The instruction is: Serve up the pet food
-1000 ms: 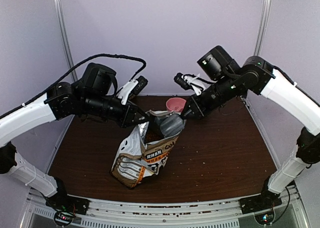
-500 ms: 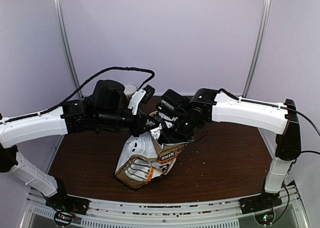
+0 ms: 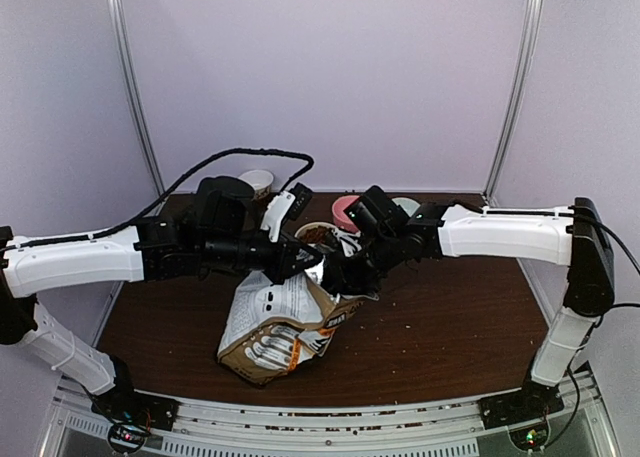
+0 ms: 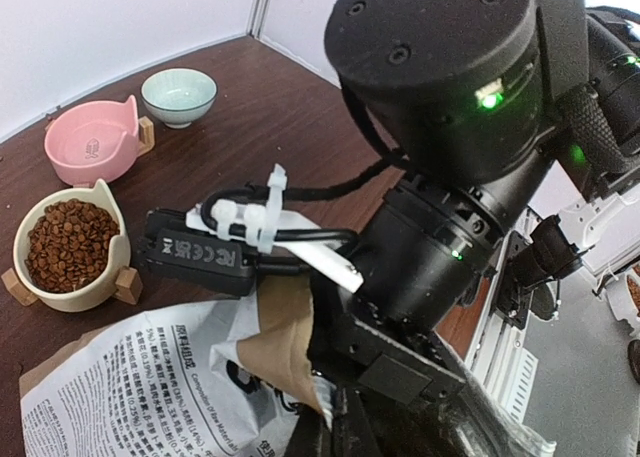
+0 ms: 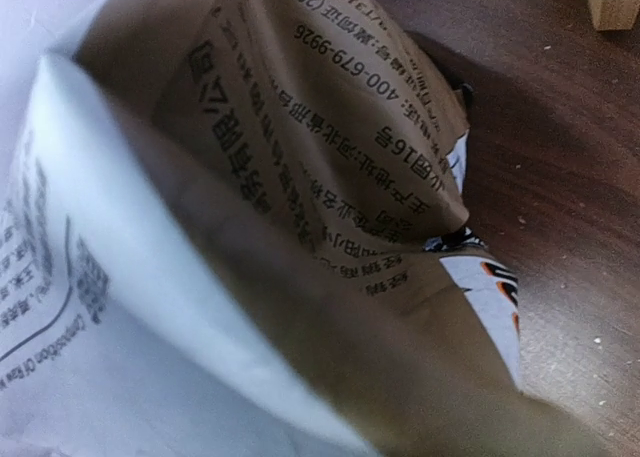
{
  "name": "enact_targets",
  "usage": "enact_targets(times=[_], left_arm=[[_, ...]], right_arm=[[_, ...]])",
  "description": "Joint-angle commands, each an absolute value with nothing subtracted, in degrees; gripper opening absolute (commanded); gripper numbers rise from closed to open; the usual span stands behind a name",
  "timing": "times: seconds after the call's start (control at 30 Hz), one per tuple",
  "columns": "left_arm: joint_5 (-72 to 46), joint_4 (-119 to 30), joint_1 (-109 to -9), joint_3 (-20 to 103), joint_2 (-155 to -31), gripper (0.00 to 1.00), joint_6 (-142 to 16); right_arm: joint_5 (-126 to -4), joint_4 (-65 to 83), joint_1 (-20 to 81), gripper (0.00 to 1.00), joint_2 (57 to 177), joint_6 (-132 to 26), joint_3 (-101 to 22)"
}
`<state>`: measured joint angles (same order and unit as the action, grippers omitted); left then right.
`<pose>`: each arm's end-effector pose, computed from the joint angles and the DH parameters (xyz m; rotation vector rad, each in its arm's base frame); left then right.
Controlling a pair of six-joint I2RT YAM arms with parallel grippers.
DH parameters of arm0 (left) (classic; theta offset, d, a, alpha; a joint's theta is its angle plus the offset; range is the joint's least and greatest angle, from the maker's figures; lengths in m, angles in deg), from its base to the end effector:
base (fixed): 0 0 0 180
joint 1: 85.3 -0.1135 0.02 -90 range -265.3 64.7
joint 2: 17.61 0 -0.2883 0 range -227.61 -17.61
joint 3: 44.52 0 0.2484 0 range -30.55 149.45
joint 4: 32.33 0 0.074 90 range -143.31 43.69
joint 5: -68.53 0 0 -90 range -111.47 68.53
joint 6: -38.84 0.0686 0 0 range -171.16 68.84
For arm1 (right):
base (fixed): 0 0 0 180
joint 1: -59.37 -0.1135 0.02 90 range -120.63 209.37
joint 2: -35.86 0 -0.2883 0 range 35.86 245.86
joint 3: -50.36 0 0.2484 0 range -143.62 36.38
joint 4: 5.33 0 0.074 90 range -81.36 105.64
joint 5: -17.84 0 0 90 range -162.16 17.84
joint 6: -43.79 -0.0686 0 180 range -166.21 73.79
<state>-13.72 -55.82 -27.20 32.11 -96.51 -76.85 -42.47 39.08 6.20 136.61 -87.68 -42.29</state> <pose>0.1721 -0.2940 0.3249 0.6980 2.0692 -1.0247 0.2132 0.3413 0.2557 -0.5394 2.7776 1.2094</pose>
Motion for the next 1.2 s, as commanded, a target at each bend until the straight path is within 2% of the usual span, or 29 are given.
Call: enact_targets(times=[0.0,0.4,0.77,1.17], left_arm=[[-14.85,-54.49,-27.03,31.91,-96.30,0.00,-77.05],[-19.52,-62.45,-27.03,35.43,-91.96,0.00,-77.21],[-20.77,-65.55,-27.03,37.25,-88.24,0.00,-77.75],[-21.81,-65.93,-27.08,36.88,-86.20,0.00,-77.10]], right_arm=[[-25.79,28.10,6.63,0.00,133.83,-96.42,-39.28],[-17.08,15.21,11.29,0.00,123.77,-109.49,-33.63],[-17.76,8.35,16.76,0.00,113.96,-120.13,-25.39],[-18.53,0.62,21.37,0.00,109.86,-127.17,-18.15]])
